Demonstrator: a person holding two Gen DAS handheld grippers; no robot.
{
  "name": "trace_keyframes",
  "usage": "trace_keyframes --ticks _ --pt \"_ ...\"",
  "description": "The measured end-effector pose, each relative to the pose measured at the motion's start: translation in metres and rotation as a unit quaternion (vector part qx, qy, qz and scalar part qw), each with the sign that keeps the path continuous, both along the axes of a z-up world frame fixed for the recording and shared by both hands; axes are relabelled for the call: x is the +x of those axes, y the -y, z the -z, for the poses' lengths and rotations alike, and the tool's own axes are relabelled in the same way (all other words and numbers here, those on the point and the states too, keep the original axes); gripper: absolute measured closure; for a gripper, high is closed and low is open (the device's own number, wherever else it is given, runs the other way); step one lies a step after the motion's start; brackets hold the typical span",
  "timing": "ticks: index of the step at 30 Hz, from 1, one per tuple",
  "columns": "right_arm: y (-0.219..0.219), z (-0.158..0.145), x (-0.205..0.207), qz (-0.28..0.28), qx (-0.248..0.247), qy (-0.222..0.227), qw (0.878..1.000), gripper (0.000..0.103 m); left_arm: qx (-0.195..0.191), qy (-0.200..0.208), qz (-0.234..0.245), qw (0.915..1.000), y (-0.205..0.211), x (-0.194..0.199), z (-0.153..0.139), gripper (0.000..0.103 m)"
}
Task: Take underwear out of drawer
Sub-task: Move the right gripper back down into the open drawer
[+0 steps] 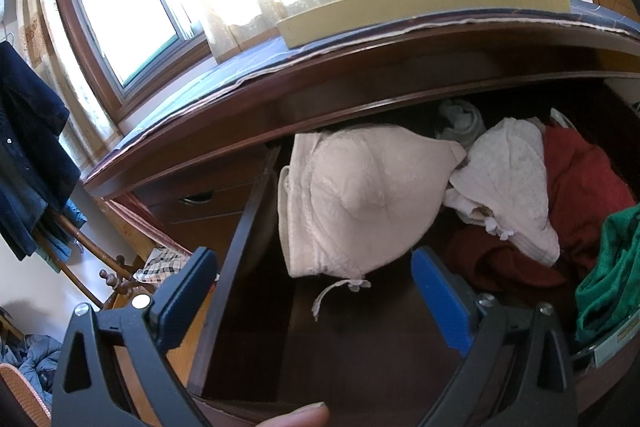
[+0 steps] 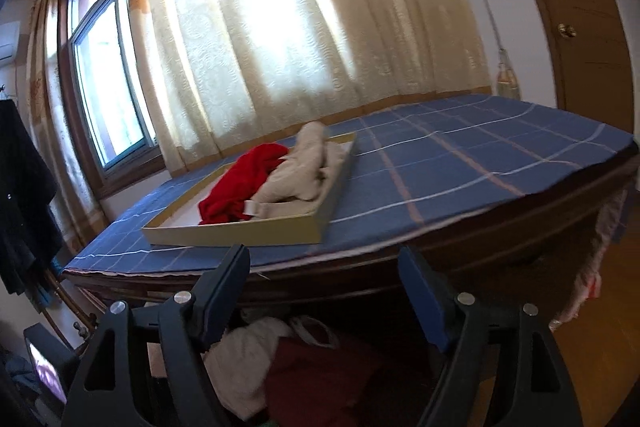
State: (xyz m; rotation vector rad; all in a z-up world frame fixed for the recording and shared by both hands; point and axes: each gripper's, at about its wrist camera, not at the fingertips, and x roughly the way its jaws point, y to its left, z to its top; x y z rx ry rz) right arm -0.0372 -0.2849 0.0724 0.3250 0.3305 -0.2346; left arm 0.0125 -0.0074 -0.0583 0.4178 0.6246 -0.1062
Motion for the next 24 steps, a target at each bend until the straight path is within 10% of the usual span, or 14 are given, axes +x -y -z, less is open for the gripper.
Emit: trace_keyframes --ticks 10,13,24 --pt "0.013 -0.040 -0.086 0.026 -0.038 0.024 0.999 0.023 0.004 -0.001 -0.005 1.0000 0.001 0.001 0.000 0.004" --pt "0.002 -0.050 -0.091 -0.006 -0.058 0.012 0.998 0.004 0.005 -0.001 -0.008 1.0000 0.001 0.001 0.000 0.004" --pt "-0.039 0.053 0.005 -0.219 0.022 -0.262 0.940 0.003 0.005 0.000 -0.008 1.0000 0.001 0.002 0.000 0.004"
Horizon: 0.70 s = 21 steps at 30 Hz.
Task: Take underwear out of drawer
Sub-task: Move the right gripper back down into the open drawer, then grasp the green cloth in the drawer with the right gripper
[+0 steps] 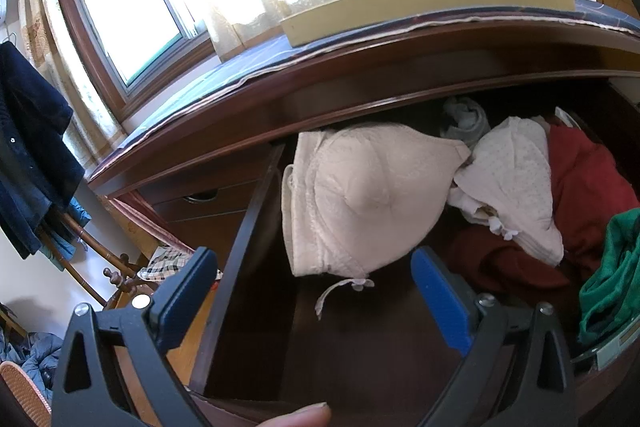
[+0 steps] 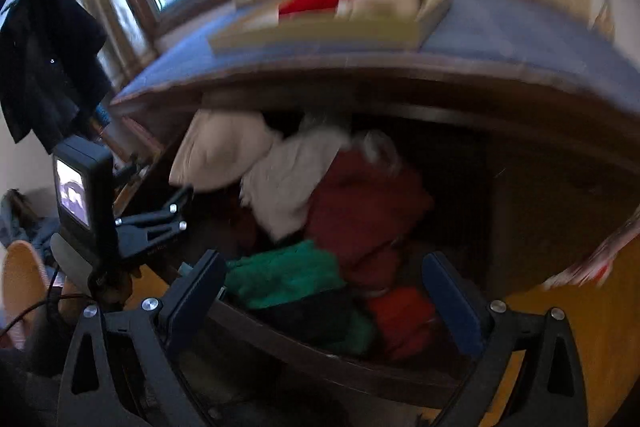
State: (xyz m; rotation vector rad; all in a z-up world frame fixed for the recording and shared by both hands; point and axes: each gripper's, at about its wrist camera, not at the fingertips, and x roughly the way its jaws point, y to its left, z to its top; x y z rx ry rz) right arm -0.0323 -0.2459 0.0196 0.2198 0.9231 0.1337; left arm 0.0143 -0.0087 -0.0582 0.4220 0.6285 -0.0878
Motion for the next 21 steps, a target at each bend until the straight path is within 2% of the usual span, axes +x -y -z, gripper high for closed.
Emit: trace_keyframes --ticks 3,8,10,12,13,17,21 --pt "0.006 0.015 0.012 0.002 0.037 -0.040 0.999 0.003 0.000 0.000 0.000 1.0000 0.000 0.000 0.000 0.004" --pt "0.001 0.036 0.026 -0.022 0.053 -0.086 0.995 0.003 0.000 0.000 0.000 1.0000 0.000 0.000 0.000 0.004" --pt "-0.004 0.042 0.031 -0.035 0.049 -0.106 0.993 0.011 0.000 0.000 0.000 1.0000 0.000 0.000 0.000 0.004" --pt "-0.011 0.048 0.035 -0.048 0.043 -0.125 0.990 0.036 0.000 0.000 0.000 1.0000 0.000 0.000 0.000 0.004" --pt "-0.013 0.051 0.036 -0.054 0.046 -0.134 0.988 0.040 0.000 0.000 0.000 1.0000 0.000 0.000 0.000 0.004" --pt "-0.023 0.060 0.038 -0.069 0.052 -0.146 0.985 0.043 0.000 0.001 0.000 1.0000 0.000 0.000 0.000 0.004" --pt "-0.020 0.073 0.047 -0.073 0.101 -0.177 0.976 0.043 0.000 0.000 0.000 1.0000 0.000 0.001 0.000 0.004"
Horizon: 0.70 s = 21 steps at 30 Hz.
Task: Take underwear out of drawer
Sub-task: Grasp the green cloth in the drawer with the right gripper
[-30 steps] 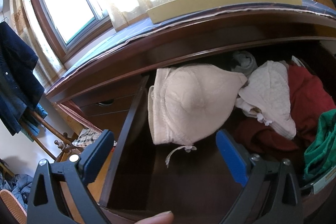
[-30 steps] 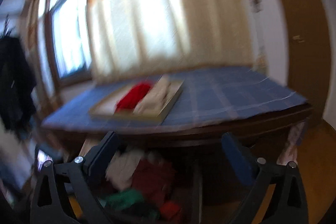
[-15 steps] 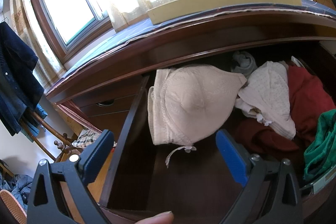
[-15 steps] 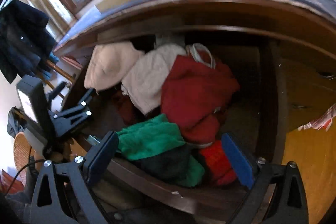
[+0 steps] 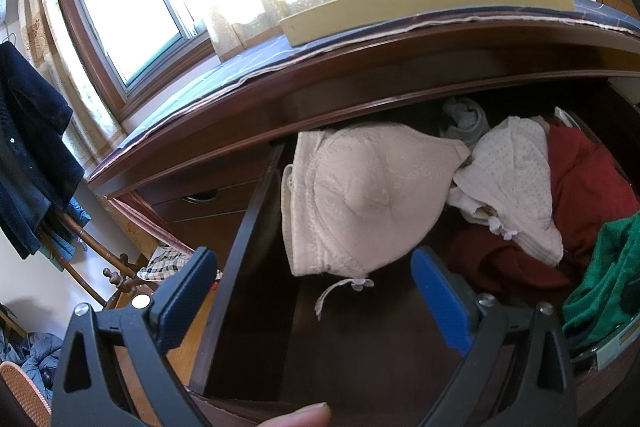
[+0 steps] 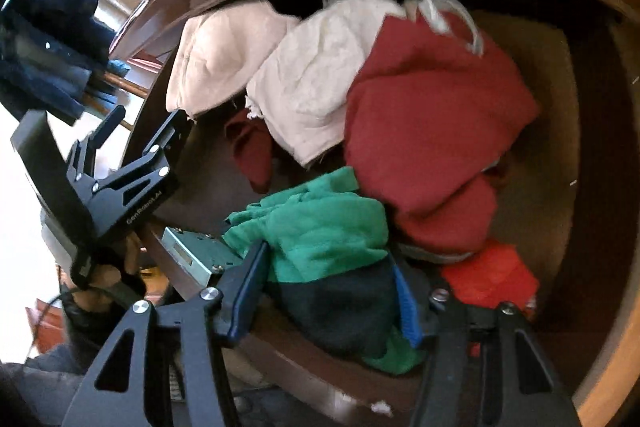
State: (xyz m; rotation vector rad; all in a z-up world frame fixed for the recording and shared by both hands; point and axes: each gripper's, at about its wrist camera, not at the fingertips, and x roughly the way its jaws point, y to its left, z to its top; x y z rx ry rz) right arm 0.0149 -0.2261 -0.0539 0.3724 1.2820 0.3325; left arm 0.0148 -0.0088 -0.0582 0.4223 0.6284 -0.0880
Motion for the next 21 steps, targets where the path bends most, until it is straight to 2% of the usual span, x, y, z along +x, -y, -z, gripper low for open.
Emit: trace_keyframes --ticks 2,3,4,5,9,15,21 --pt "0.001 0.004 0.002 0.002 0.019 -0.006 1.000 0.045 0.000 0.000 0.000 1.0000 0.000 0.000 0.000 0.004" --pt "0.000 0.003 0.001 0.001 0.021 0.000 1.000 0.058 0.000 0.000 0.000 1.0000 0.000 0.000 0.000 0.004" --pt "0.000 0.000 -0.001 -0.002 0.029 0.010 1.000 0.066 0.000 0.000 0.000 1.0000 0.000 0.000 0.000 0.004" --pt "-0.002 -0.006 -0.005 -0.008 0.035 0.018 0.999 0.081 0.000 0.001 0.000 1.0000 0.000 0.000 0.000 0.004" --pt "-0.007 -0.026 -0.015 -0.014 -0.002 0.055 0.998 0.085 0.000 0.001 0.000 1.0000 0.000 0.000 0.000 0.004" --pt "0.003 -0.079 -0.022 0.008 0.026 0.129 0.991 0.086 0.000 0.001 0.000 1.0000 0.000 0.000 0.000 0.004" --pt "0.007 -0.146 -0.019 0.019 0.058 0.216 0.974 0.086 0.000 0.002 0.000 1.0000 0.000 0.000 0.000 0.004"
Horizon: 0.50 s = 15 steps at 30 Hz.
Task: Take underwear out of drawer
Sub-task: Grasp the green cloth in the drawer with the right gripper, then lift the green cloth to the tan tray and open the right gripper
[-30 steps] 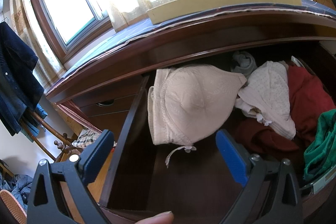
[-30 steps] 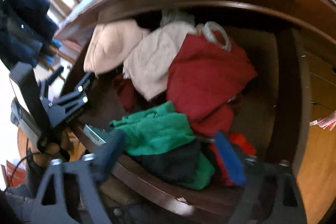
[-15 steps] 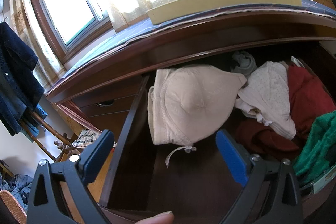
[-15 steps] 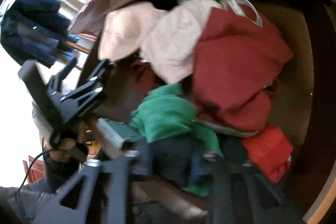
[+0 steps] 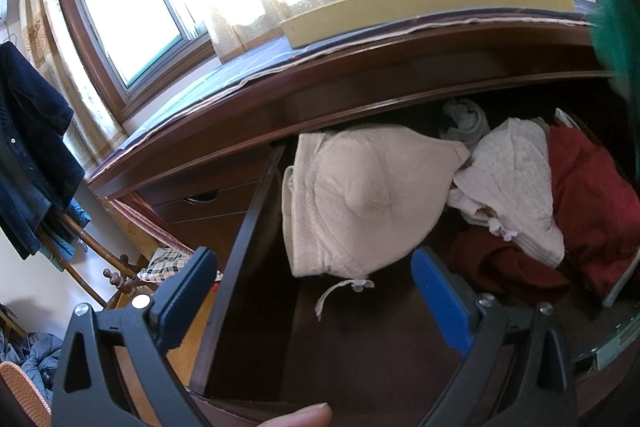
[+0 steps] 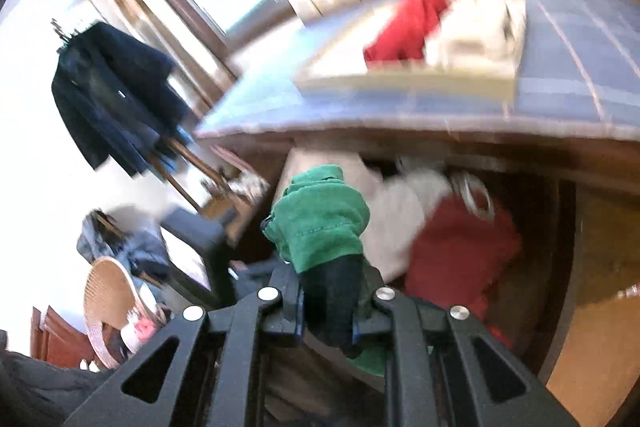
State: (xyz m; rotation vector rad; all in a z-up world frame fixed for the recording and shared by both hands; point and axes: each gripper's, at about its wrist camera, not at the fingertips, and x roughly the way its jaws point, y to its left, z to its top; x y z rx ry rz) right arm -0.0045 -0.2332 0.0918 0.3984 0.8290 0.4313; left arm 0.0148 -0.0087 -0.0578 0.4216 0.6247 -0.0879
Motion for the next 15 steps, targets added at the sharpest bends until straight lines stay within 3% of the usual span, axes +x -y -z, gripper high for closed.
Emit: trace_keyframes --ticks 8,15 --pt "0.004 -0.054 0.026 0.015 0.032 0.067 0.997 0.086 0.000 0.002 0.000 1.0000 0.000 0.000 -0.002 0.004" --pt "0.007 -0.094 0.072 0.021 0.096 0.103 0.990 0.086 -0.001 0.005 0.000 1.0000 0.001 0.000 -0.002 0.004"
